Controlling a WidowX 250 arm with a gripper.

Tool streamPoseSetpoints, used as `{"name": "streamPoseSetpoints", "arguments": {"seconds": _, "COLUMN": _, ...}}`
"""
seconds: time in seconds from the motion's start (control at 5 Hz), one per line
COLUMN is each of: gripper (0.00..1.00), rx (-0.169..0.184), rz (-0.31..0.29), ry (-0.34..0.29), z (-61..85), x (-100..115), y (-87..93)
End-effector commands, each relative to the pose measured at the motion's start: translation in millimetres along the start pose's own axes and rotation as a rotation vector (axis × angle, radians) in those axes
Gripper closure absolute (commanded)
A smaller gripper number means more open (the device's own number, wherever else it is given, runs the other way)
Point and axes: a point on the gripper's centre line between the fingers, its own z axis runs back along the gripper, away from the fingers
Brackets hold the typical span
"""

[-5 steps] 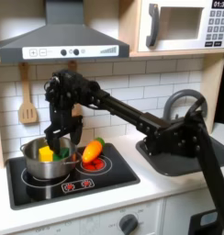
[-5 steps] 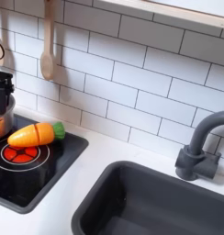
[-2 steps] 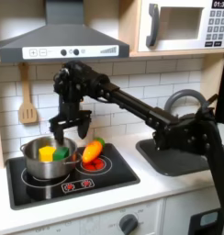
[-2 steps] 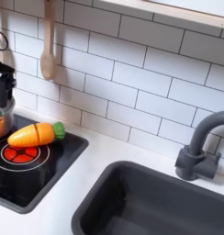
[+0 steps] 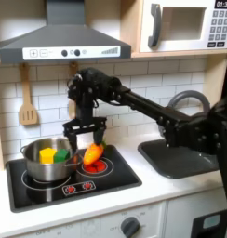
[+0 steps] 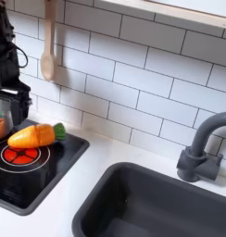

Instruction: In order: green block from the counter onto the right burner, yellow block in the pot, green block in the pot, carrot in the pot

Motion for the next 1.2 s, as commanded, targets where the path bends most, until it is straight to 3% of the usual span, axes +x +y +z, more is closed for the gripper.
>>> {"name": "streamPoseSetpoints", "arguments": {"seconds": 0.0, "gripper": 0.00, "rx": 0.000, "rz": -0.076, "ry": 0.009, "z": -2.7, "x": -3.0, "y": -11.9}}
{"name": "streamPoseSetpoints", "arguments": {"seconds": 0.2, "gripper": 0.00, "rx": -0.011, "rz": -0.141, "ry": 0.023, "z": -8.6, "x": 0.6, "y": -12.3}}
{"name": "streamPoseSetpoints", "arguments": {"seconds": 0.4, "gripper": 0.00, "rx": -0.018, "rz": -0.195, "ry": 0.012, "z": -0.5, "x": 3.2, "y": -17.4}}
{"name": "streamPoseSetpoints", "arguments": {"seconds": 1.0, "gripper": 0.00, "rx": -0.011, "rz": -0.198, "ry": 0.008, "z": -0.3, "x": 3.4, "y": -16.5}}
